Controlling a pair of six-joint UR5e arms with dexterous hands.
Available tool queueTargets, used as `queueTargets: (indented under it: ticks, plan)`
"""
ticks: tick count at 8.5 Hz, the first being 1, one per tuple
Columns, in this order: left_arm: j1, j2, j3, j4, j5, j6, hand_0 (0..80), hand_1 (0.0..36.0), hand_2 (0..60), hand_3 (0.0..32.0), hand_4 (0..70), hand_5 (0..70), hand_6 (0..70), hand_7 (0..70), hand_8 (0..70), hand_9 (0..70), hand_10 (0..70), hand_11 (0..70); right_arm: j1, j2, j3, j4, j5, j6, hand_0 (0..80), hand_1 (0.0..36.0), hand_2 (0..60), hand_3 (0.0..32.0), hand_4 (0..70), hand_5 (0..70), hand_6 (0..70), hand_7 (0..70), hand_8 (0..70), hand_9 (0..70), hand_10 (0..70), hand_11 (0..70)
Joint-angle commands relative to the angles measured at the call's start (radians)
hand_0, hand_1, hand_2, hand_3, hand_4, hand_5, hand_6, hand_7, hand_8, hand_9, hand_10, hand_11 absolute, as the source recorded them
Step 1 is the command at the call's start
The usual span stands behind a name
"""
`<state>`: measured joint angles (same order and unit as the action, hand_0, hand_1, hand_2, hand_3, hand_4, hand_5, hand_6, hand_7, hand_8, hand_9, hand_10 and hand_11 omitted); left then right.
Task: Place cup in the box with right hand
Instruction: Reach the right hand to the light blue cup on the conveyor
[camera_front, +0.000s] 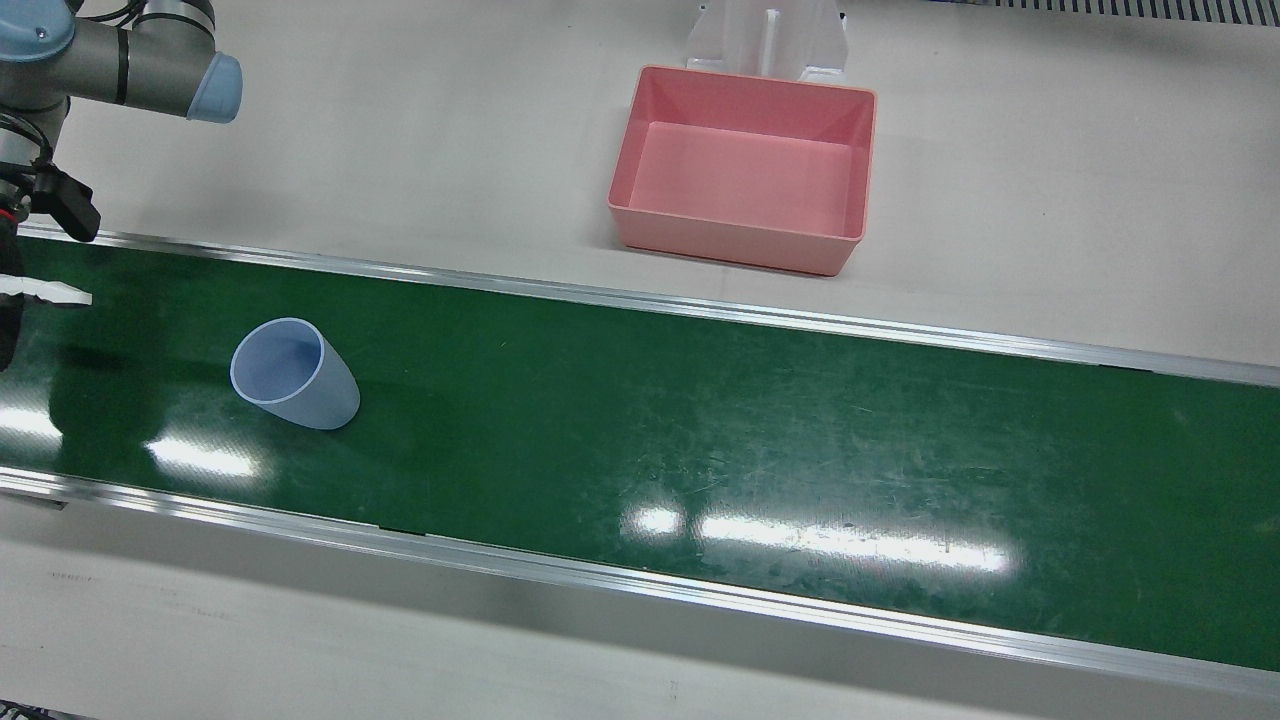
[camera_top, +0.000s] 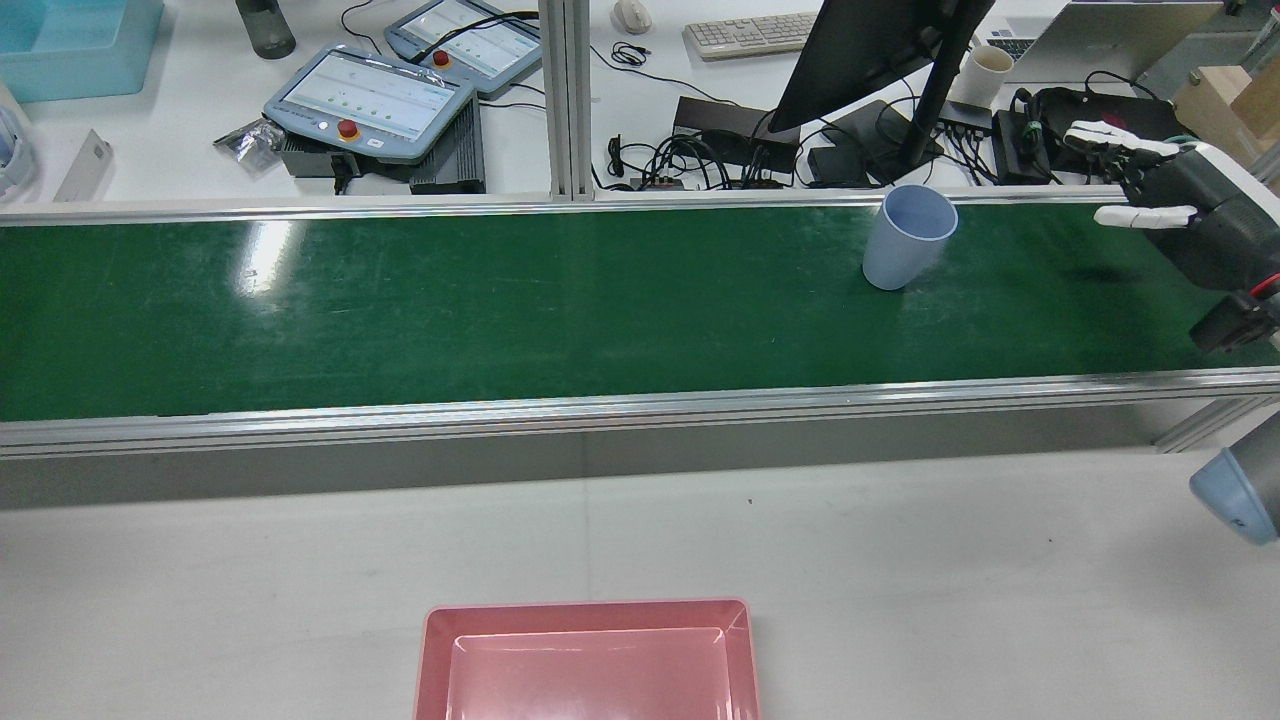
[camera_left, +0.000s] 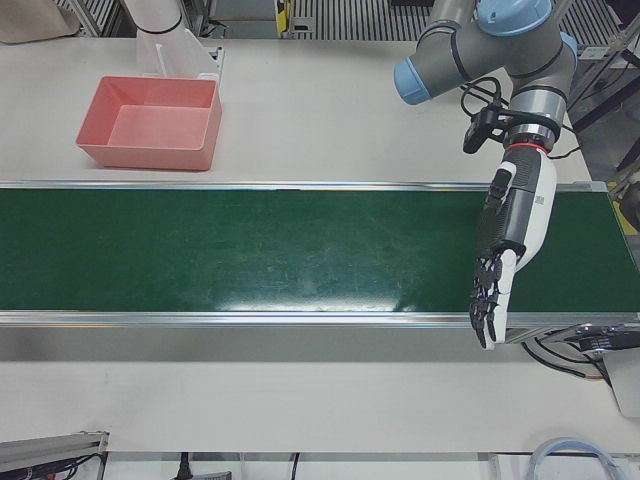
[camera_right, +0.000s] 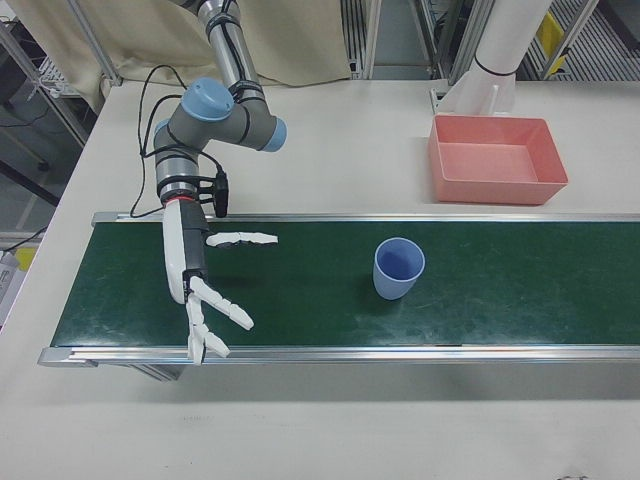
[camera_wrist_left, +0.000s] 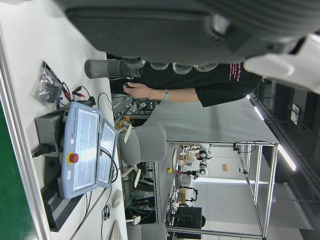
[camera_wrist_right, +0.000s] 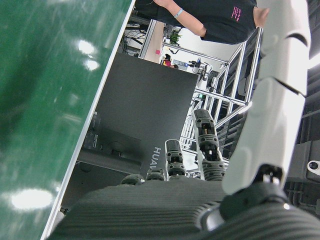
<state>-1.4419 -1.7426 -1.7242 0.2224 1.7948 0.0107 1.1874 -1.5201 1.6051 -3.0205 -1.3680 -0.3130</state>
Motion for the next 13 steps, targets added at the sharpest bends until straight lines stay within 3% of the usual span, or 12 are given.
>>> queueTargets:
  ticks: [1, 2, 4, 5, 8, 9, 10, 11, 12, 13]
  plan:
    - [0.0, 0.0, 0.0, 0.0, 0.0, 0.0, 0.0, 0.0, 0.0, 0.0, 0.0, 0.0, 0.0, 0.0, 0.0, 0.0, 0.0, 0.0, -0.023, 0.0, 0.007, 0.0, 0.0, 0.0, 51.4, 14.8, 3.2, 0.0, 12.8, 4.3, 5.4, 22.8, 0.0, 4.8, 0.0, 0.0]
    - [0.0, 0.0, 0.0, 0.0, 0.0, 0.0, 0.0, 0.0, 0.0, 0.0, 0.0, 0.0, 0.0, 0.0, 0.0, 0.0, 0.0, 0.0, -0.04, -0.003, 0.031, -0.001, -0.002, 0.0, 51.2, 16.0, 6.7, 0.0, 11.2, 4.4, 5.4, 22.5, 0.0, 4.7, 0.0, 0.0]
    - [0.0, 0.0, 0.0, 0.0, 0.0, 0.0, 0.0, 0.0, 0.0, 0.0, 0.0, 0.0, 0.0, 0.0, 0.0, 0.0, 0.0, 0.0, -0.067, -0.021, 0.076, -0.001, -0.002, -0.003, 52.0, 15.5, 3.4, 0.0, 12.2, 4.5, 5.4, 22.5, 0.0, 4.6, 0.0, 0.0]
    - [0.0, 0.0, 0.0, 0.0, 0.0, 0.0, 0.0, 0.0, 0.0, 0.0, 0.0, 0.0, 0.0, 0.0, 0.0, 0.0, 0.0, 0.0, -0.08, -0.025, 0.076, -0.001, -0.002, -0.002, 51.8, 16.6, 6.7, 0.0, 10.7, 4.6, 5.3, 21.8, 0.0, 4.4, 0.0, 0.0]
    - [0.0, 0.0, 0.002, 0.0, 0.0, 0.0, 0.0, 0.0, 0.0, 0.0, 0.0, 0.0, 0.0, 0.0, 0.0, 0.0, 0.0, 0.0, -0.103, -0.049, 0.09, -0.001, 0.001, 0.0, 52.1, 17.1, 6.8, 0.0, 10.4, 4.8, 5.5, 22.4, 0.1, 4.7, 0.0, 0.0]
    - [0.0, 0.0, 0.002, 0.0, 0.0, 0.0, 0.0, 0.0, 0.0, 0.0, 0.0, 0.0, 0.0, 0.0, 0.0, 0.0, 0.0, 0.0, -0.104, -0.063, 0.088, -0.001, 0.003, 0.0, 53.2, 15.4, 0.0, 0.0, 13.2, 4.9, 5.7, 23.3, 0.1, 5.1, 0.0, 0.0]
    - [0.0, 0.0, 0.002, 0.0, 0.0, 0.0, 0.0, 0.0, 0.0, 0.0, 0.0, 0.0, 0.0, 0.0, 0.0, 0.0, 0.0, 0.0, -0.101, -0.077, 0.093, 0.003, 0.012, 0.006, 52.4, 17.5, 7.0, 0.0, 11.3, 5.0, 6.0, 24.8, 0.4, 5.9, 0.0, 0.0]
    - [0.0, 0.0, 0.002, 0.0, 0.0, 0.0, 0.0, 0.0, 0.0, 0.0, 0.0, 0.0, 0.0, 0.0, 0.0, 0.0, 0.0, 0.0, -0.098, -0.084, 0.088, 0.003, 0.017, 0.038, 54.3, 19.5, 7.2, 0.0, 11.1, 5.5, 6.2, 25.0, 0.2, 5.2, 0.0, 0.0]
    - [0.0, 0.0, 0.002, 0.0, 0.0, 0.0, 0.0, 0.0, 0.0, 0.0, 0.0, 0.0, 0.0, 0.0, 0.0, 0.0, 0.0, 0.0, -0.091, -0.094, 0.085, 0.003, 0.056, 0.055, 53.2, 18.7, 8.5, 0.0, 11.6, 5.2, 5.7, 23.5, 0.1, 3.6, 0.0, 0.0]
    - [0.0, 0.0, 0.002, 0.0, 0.0, 0.0, 0.0, 0.0, 0.0, 0.0, 0.0, 0.0, 0.0, 0.0, 0.0, 0.0, 0.0, 0.0, -0.092, -0.116, 0.087, 0.003, 0.094, 0.06, 49.1, 23.8, 42.2, 0.0, 8.7, 6.4, 13.9, 64.1, 7.7, 21.8, 0.1, 0.9]
